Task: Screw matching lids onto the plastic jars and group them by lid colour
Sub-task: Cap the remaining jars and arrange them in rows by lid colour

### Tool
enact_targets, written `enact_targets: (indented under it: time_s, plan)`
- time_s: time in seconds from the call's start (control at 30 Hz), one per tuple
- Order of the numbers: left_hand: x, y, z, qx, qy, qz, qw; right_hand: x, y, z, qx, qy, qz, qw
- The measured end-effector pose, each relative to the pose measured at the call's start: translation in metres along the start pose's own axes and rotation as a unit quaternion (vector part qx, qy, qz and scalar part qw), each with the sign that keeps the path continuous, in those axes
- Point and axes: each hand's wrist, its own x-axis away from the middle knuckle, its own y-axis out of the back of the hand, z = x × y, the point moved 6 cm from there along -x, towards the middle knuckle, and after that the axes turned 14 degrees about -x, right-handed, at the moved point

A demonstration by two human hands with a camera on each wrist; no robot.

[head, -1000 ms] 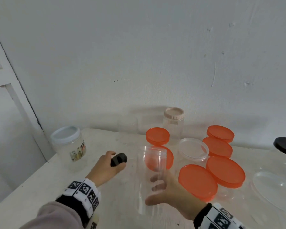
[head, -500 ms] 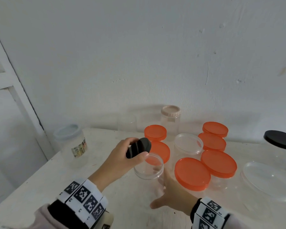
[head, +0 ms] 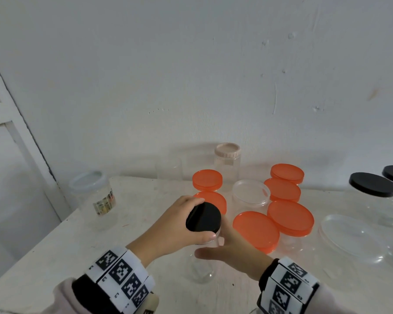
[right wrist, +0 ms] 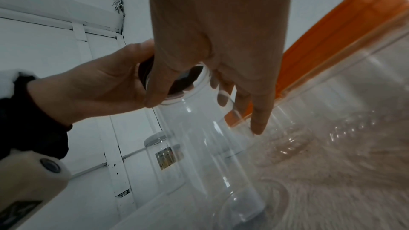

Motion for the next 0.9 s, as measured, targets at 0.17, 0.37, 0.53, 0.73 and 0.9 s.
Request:
enact_targets:
  time_s: [0.17, 0.37, 0.53, 0.73, 0.9]
  plan:
    - [0.002, -0.004, 0.002, -0.013, 0.009, 0.006, 1.0, -0.001, 0.001, -0.001, 0.011, 0.002, 0.005, 1.0]
    - [0.002, -0.007, 0.007, 0.009, 0.018, 0.015, 1.0, -0.002, 0.002, -0.002, 0.018, -0.012, 0.007, 1.0]
    - [0.012, -0.008, 0.02, 0.114, 0.046, 0.054, 0.991, 0.0, 0.009, 0.003, 0.04, -0.04, 0.048, 0.997]
    - [0.024, -0.029, 0.043, 0.198, 0.065, 0.077, 0.975, -0.003, 0.02, 0.04, 0.122, -0.027, 0.069, 0.99]
    - [0.024, -0.054, 0.043, 0.243, 0.049, 0.082, 0.965, -0.013, 0.0, 0.071, 0.266, -0.026, 0.118, 0.956]
